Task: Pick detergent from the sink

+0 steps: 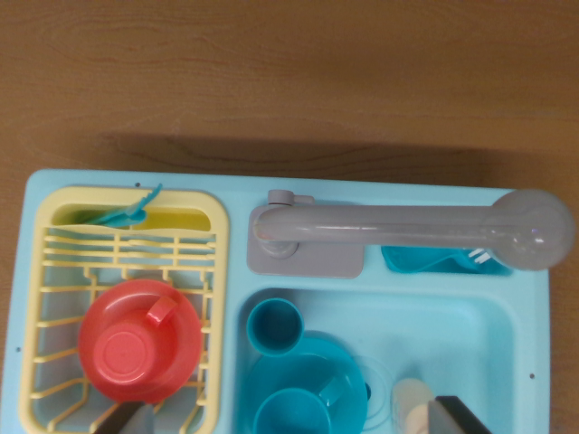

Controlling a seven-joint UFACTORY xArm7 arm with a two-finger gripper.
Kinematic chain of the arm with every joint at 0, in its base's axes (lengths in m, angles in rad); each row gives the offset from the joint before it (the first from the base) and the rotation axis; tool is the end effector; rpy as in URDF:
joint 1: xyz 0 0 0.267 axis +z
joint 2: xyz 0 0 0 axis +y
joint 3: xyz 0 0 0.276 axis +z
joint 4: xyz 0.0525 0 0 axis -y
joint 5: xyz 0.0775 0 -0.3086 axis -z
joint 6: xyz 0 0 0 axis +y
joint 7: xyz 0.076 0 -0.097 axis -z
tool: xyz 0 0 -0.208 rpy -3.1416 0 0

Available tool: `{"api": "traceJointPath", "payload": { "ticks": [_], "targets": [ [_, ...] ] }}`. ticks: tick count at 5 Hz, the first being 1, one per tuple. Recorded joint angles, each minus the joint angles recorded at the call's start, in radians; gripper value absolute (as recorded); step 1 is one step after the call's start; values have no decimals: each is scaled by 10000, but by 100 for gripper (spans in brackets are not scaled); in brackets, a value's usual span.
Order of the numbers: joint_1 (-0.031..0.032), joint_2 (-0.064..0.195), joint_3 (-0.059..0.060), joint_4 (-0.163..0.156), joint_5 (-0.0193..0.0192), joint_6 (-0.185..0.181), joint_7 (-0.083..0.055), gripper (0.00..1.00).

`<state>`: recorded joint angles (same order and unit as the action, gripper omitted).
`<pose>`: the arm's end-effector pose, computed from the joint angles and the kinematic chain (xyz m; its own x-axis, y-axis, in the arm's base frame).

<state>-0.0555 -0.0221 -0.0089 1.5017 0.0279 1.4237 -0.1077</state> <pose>0.4640 -0.0218 0.3112 0.9940 0.0395 0.1023 0.0414 -0.9990 -0.0172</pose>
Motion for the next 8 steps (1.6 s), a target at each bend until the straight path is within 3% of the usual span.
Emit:
{"api": "traceJointPath", "payload": {
  "ticks": [1,2,3,4,5,6,7,8],
  "targets": [
    [-32,38,-66,-332,62,-343,-201,0],
    [-32,38,-66,-332,62,-343,-201,0],
    [-66,79,-137,-696,130,-720,-422,0],
    [-66,79,-137,-696,130,-720,-422,0],
    [-104,124,-215,-1089,203,-1127,-660,0],
    [-104,124,-215,-1089,203,-1127,-660,0],
    [-142,169,-293,-1483,276,-1534,-899,0],
    [-142,169,-293,-1483,276,-1534,-899,0]
  ]
}}
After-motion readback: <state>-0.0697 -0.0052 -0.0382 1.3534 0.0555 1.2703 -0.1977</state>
